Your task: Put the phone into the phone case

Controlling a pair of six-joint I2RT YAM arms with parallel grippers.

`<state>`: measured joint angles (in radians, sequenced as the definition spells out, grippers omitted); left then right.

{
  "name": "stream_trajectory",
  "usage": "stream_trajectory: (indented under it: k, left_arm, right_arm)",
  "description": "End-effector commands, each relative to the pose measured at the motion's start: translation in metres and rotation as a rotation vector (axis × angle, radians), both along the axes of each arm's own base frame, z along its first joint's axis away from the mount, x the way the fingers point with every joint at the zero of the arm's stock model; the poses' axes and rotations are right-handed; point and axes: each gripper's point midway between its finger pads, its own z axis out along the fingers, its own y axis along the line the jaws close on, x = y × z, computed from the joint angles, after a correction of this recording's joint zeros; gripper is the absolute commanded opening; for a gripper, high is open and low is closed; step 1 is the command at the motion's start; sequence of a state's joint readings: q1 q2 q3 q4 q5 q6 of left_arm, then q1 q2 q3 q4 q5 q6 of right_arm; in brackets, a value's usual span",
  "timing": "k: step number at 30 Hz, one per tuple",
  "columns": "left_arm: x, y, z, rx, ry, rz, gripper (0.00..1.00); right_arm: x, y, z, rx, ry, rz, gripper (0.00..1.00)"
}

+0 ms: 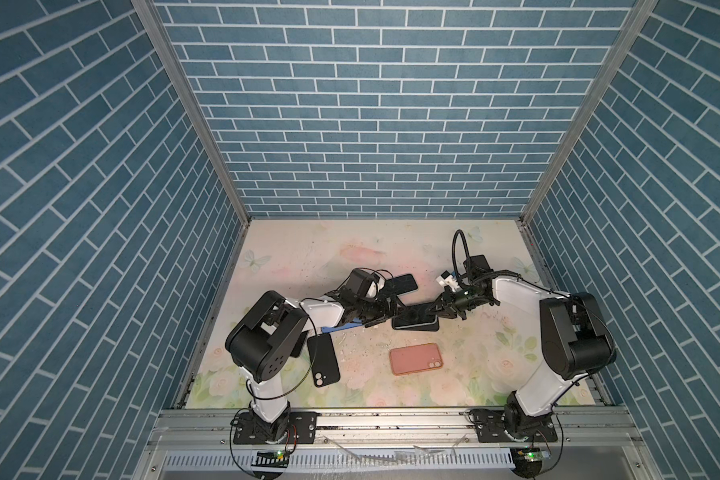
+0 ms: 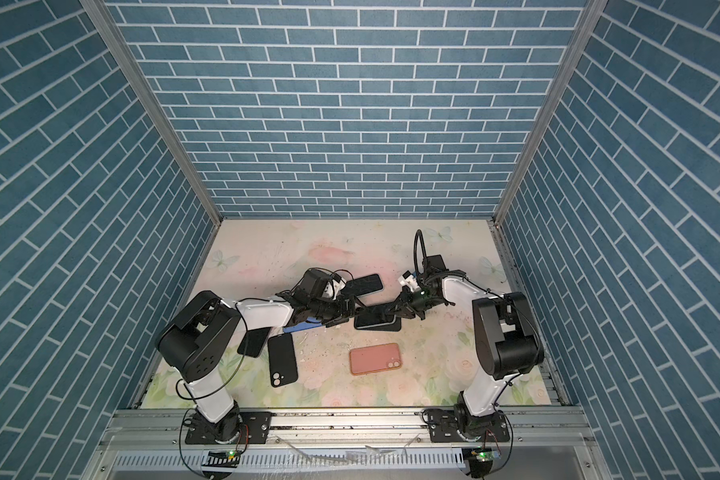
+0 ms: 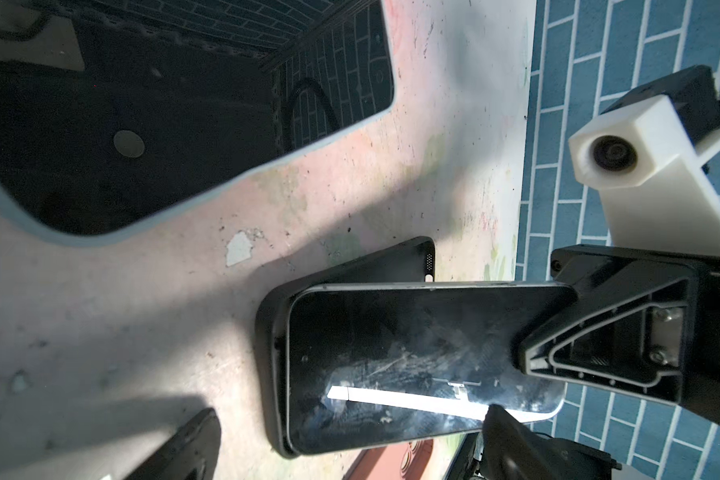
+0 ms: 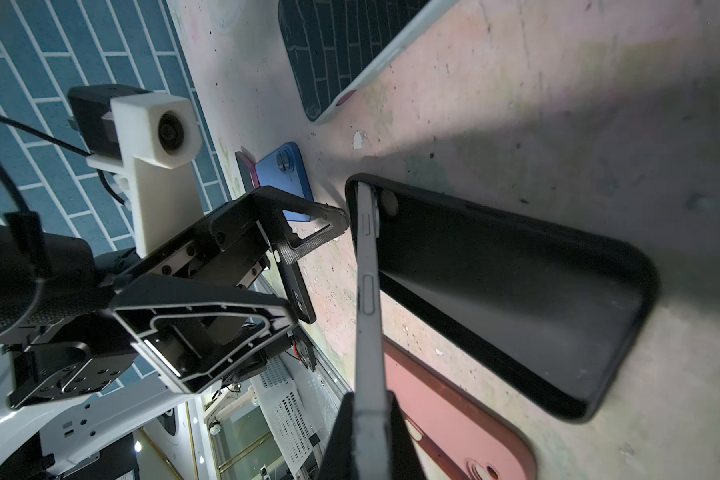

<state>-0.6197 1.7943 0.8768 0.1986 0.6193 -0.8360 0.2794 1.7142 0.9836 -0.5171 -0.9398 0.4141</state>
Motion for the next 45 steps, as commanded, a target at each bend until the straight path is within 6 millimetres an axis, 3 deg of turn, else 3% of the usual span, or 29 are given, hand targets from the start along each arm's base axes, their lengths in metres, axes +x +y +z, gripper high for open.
stream_trajectory:
  k: [1, 6, 13, 18, 24, 35, 45]
  left_arm:
    - [0.005, -0.005, -0.003, 0.001, -0.003, 0.000, 1.00]
    - [0.006, -0.008, -0.006, -0.001, 0.005, -0.002, 1.00]
    - [0.008, -0.009, -0.005, 0.002, -0.001, -0.003, 1.00]
    - [0.007, -0.011, -0.005, 0.000, -0.004, -0.009, 1.00]
    - [0.007, -0.011, -0.004, 0.001, -0.006, -0.007, 1.00]
    - [0.009, -0.012, -0.004, 0.002, -0.011, -0.004, 0.95]
    - [0.012, -0.012, -0.004, 0.013, -0.011, 0.006, 0.85]
  right_arm:
    - [-0.011, -0.011, -0.031, -0.105, 0.043, 0.015, 0.00]
    - [-0.014, -0.018, -0.048, -0.164, 0.056, 0.019, 0.00]
    - [-0.020, -0.027, -0.063, -0.232, 0.060, 0.027, 0.12]
    - [-0.013, -0.037, -0.070, -0.310, 0.021, 0.004, 0.20]
    - [0.004, -0.040, -0.065, -0.339, -0.037, -0.045, 0.26]
    - [0.013, -0.048, -0.063, -0.420, -0.084, -0.049, 0.40]
    - [0.015, -0.057, -0.048, -0.482, -0.154, -0.047, 0.41]
